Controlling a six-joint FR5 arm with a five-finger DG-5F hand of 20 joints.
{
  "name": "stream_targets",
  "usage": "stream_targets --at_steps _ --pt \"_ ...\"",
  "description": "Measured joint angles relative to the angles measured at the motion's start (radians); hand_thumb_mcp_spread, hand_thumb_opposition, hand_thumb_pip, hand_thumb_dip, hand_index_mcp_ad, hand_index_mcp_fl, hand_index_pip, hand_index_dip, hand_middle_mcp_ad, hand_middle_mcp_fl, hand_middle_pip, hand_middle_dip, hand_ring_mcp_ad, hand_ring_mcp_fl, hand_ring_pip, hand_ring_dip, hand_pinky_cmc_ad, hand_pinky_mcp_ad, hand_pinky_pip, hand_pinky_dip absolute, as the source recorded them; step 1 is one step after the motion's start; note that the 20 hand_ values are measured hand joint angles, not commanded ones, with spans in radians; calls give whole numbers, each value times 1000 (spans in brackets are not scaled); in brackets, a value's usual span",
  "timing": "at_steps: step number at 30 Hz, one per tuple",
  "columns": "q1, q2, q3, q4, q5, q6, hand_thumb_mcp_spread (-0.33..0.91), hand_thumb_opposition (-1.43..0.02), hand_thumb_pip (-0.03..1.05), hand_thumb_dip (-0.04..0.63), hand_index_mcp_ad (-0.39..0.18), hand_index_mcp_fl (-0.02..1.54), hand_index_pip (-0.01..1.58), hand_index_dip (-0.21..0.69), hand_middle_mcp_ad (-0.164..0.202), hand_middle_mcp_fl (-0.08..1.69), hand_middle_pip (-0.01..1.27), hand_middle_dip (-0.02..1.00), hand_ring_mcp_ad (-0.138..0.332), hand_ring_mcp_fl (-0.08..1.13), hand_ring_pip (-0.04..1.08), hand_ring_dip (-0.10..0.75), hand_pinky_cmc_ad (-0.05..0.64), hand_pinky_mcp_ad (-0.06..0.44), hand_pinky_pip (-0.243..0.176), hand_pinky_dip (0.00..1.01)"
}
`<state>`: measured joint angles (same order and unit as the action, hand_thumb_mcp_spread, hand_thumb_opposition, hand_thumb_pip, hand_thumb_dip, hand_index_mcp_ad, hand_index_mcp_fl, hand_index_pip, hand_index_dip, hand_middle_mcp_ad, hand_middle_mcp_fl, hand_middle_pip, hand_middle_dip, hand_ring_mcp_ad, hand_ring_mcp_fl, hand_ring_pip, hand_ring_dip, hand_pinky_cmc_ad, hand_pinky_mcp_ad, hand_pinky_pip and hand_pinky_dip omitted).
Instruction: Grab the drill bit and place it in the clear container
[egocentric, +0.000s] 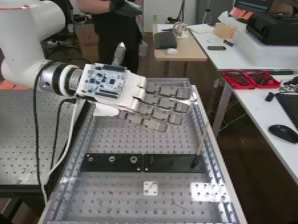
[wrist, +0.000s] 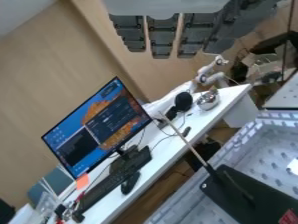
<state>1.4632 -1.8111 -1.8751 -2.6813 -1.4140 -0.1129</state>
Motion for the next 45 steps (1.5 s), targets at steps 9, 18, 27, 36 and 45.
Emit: stream_targets --at_steps 9,18,27,36,45 --pt "-27 -119 -26 106 75 202 267 -524 367 54 26 176 37 223 42 7 86 31 126 -5 37 -5 113 70 -24 47" --pt "-25 -174 -15 166 152 237 365 -695 489 134 24 360 56 414 45 12 113 63 185 -3 56 -3 162 136 -58 89" --pt "-16 -234 -5 242 229 319 436 -771 545 211 -3 449 368 443 45 45 113 101 187 -10 75 -3 164 133 -61 105" --pt "-10 -291 27 263 264 361 482 -817 557 250 -40 469 826 410 45 113 124 152 187 -3 75 -7 178 136 -61 120" --pt "-9 -306 53 252 249 295 531 -834 508 262 -40 239 1105 412 42 124 126 173 188 5 77 -7 209 136 -61 124"
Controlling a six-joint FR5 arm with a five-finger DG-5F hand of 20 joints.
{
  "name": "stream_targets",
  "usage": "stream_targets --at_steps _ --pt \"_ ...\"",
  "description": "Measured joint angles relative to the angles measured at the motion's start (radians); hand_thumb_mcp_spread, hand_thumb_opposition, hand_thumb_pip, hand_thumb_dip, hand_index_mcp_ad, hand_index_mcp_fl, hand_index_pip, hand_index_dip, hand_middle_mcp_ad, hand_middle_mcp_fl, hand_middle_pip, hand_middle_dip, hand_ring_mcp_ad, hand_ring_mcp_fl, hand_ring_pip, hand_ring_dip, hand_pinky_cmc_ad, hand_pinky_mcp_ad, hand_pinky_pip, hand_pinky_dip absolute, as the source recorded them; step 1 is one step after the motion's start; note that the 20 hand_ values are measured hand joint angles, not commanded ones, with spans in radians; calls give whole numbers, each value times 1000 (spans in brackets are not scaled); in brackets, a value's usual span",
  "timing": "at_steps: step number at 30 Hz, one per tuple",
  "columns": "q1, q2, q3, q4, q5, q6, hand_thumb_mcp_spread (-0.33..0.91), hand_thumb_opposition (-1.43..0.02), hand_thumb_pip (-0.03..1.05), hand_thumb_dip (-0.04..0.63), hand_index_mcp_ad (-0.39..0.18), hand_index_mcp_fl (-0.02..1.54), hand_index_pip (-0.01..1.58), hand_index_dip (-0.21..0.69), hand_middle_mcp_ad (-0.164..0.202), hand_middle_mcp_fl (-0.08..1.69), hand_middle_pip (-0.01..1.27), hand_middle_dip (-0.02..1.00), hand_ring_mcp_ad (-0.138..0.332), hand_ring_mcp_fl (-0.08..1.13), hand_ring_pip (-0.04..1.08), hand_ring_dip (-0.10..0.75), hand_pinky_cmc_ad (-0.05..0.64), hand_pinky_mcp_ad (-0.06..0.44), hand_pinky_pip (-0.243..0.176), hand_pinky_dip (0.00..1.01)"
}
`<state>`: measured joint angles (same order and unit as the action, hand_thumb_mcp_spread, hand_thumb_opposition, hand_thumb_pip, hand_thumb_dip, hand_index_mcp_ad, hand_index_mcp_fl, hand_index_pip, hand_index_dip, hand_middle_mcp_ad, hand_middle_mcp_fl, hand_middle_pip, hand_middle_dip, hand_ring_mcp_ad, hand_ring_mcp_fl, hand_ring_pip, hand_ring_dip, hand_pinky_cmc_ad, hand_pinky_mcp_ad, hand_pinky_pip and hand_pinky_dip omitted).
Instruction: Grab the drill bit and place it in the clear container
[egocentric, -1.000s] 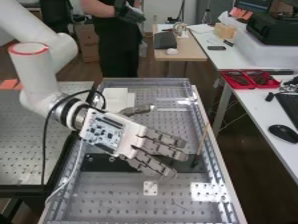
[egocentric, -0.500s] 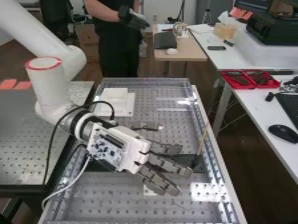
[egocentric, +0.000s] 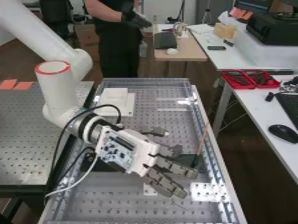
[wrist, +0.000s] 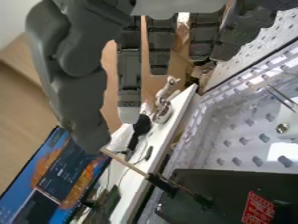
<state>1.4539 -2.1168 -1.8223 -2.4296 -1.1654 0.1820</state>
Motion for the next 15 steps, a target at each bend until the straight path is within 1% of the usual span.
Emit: stream_targets --at_steps 2,3,4,5,6,7,9,10,12,13,15 --pt "3 1 3 4 0 -60 541 -833 508 262 -37 243 1119 414 45 122 124 176 185 17 77 -7 229 136 -61 126" --pt "4 3 4 8 0 -100 541 -833 508 262 -37 236 1134 426 45 122 120 175 185 19 75 -7 229 136 -61 127" --pt "5 4 4 10 0 -118 541 -833 508 262 -40 239 1138 429 42 122 124 180 185 19 75 -7 227 136 -61 127" --pt "7 6 4 14 1 -153 541 -833 508 262 -40 236 1152 429 42 122 126 188 185 21 77 -7 227 136 -61 127" --pt "10 8 5 19 3 -204 541 -833 508 262 -40 239 1157 429 42 138 126 188 185 23 77 -7 227 136 -61 129" --pt "12 10 5 23 3 -243 541 -833 508 262 -40 234 1155 429 42 136 126 188 185 24 75 -7 232 136 -61 129" --pt "20 16 7 33 2 -359 541 -833 508 262 -40 220 1175 429 42 136 126 188 185 26 75 -7 241 136 -61 134" --pt "21 16 7 34 2 -370 541 -833 508 262 -40 223 1189 429 42 138 126 188 185 26 75 -7 243 136 -61 136" --pt "29 21 13 38 -5 -486 543 -836 506 258 -51 227 1185 429 40 136 124 192 185 26 84 0 243 136 -61 136" --pt "31 21 15 38 -7 -511 543 -833 506 258 -51 239 1192 429 44 150 126 188 185 26 84 0 243 136 -61 136" --pt "39 23 26 32 -16 -610 543 -833 506 258 -51 278 1206 429 44 202 131 188 185 26 84 -2 243 134 -61 136"
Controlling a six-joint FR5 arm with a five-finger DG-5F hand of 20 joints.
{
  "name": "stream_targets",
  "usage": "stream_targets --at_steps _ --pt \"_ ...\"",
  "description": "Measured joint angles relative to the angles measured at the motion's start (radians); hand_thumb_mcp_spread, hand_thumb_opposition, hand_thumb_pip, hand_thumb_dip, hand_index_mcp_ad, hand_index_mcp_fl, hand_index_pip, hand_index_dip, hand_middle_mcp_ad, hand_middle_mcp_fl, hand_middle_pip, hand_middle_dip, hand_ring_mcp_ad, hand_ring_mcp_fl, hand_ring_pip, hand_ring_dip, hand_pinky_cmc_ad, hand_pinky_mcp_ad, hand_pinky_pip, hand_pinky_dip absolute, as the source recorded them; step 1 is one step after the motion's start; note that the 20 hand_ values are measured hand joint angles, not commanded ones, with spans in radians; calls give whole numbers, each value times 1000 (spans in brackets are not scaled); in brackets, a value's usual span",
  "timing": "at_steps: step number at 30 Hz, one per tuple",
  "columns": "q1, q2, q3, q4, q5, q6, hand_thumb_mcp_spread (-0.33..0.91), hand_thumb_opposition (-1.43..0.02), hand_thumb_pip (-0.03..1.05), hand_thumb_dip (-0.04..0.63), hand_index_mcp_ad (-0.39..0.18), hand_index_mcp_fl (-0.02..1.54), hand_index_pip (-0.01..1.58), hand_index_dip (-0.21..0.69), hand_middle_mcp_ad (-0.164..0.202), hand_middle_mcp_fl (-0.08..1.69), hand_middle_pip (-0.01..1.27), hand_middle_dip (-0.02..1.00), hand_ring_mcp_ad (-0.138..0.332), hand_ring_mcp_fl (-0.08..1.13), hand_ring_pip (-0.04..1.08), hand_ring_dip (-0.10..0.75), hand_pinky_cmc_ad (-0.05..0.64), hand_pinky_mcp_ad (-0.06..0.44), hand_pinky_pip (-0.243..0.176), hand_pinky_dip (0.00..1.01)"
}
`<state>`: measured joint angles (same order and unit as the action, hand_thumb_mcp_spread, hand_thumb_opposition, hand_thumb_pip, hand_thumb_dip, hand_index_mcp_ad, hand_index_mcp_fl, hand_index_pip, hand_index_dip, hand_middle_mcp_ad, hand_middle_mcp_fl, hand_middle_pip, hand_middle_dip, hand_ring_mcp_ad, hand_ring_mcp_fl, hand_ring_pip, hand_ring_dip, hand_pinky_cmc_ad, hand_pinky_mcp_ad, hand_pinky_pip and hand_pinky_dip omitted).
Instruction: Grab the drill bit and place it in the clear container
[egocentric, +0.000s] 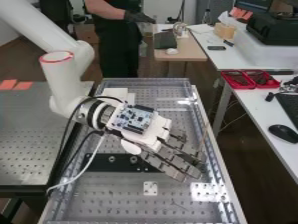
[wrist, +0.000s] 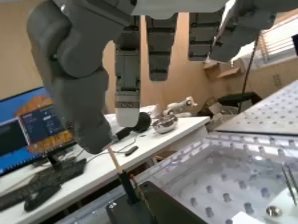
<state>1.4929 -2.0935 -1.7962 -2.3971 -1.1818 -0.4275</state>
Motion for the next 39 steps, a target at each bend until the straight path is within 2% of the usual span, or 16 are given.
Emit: stream_targets --at_steps 2,4,6,9,15,27,34,39 --pt "7 0 15 -13 -12 -84 543 -833 506 258 -52 278 1203 429 44 201 133 197 185 28 82 0 248 134 -61 140" --pt "12 -1 29 -25 -22 -136 539 -833 501 255 -56 278 1203 429 44 201 136 204 185 31 80 7 244 134 -61 141" --pt "20 -8 62 -55 -40 -212 541 -833 499 253 -58 321 1203 429 42 199 129 202 185 31 77 7 243 134 -61 138" --pt "27 -23 97 -90 -47 -257 543 -836 499 269 -73 370 1203 426 40 197 127 202 187 31 77 7 258 134 -61 138" --pt "32 -47 119 -132 -38 -287 543 -833 499 271 -70 476 1203 429 44 201 127 202 187 31 79 5 258 134 -61 138" --pt "24 -57 122 -162 -27 -287 543 -850 497 267 -68 525 1189 429 31 208 127 202 182 28 87 5 260 138 -61 141" --pt "14 -46 108 -154 -40 -278 539 -848 518 286 -68 487 1087 428 31 208 127 202 182 30 89 5 260 138 -61 141" --pt "10 -27 95 -138 -42 -265 539 -860 531 283 -70 471 929 421 35 204 127 204 182 30 89 5 262 138 -61 141"
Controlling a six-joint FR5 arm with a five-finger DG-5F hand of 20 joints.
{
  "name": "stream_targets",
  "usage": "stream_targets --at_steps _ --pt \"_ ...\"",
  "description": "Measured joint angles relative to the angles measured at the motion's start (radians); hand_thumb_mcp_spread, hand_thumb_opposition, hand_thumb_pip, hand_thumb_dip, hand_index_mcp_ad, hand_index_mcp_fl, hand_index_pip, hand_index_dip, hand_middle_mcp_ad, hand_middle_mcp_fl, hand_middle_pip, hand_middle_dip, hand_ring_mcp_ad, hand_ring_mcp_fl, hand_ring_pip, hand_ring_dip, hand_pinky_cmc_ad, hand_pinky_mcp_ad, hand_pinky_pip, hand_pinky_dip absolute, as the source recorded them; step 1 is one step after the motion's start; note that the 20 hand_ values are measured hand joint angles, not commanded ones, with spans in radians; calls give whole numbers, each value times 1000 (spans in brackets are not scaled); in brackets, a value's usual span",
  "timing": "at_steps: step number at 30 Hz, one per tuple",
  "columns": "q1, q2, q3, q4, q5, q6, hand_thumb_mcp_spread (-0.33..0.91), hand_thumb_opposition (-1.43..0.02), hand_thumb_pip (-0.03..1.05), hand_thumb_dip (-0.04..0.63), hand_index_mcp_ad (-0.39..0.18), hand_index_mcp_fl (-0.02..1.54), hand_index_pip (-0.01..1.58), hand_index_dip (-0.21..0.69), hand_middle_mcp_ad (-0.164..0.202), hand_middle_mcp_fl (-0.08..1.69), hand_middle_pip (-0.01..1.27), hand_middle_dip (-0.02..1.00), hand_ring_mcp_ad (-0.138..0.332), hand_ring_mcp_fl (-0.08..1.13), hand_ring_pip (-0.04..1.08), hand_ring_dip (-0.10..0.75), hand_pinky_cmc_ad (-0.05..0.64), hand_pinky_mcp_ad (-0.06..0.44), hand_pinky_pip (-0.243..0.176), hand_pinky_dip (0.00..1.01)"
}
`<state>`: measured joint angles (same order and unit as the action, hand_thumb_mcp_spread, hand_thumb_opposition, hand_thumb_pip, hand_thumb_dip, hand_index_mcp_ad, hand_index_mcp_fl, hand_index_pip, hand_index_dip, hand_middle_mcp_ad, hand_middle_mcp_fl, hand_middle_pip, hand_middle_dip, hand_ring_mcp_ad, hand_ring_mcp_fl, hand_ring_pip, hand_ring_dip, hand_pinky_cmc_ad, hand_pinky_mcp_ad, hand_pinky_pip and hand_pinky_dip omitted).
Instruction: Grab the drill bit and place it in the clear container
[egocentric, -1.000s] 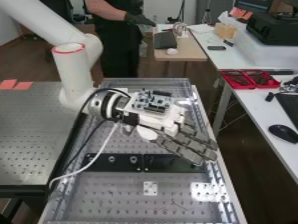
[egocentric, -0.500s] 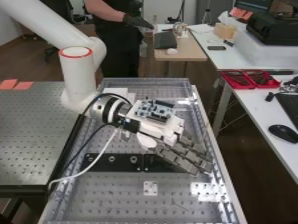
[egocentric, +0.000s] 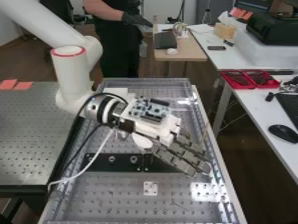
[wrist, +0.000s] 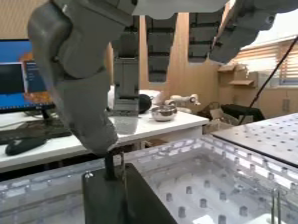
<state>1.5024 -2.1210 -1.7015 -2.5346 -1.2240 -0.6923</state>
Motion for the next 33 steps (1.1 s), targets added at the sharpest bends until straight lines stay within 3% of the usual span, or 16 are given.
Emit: stream_targets --at_steps 4,15,33 --pt "-2 6 -6 7 -2 1 538 -860 536 302 -72 469 853 410 35 208 127 204 182 31 93 9 264 138 -61 141" --pt "-6 -20 9 -9 -28 -33 534 -862 538 298 -72 522 845 396 35 204 127 202 182 31 96 12 265 138 -61 141" --pt "-22 -44 39 -33 -69 -84 534 -862 538 298 -79 593 944 394 35 208 127 206 176 37 94 14 278 138 -61 141"
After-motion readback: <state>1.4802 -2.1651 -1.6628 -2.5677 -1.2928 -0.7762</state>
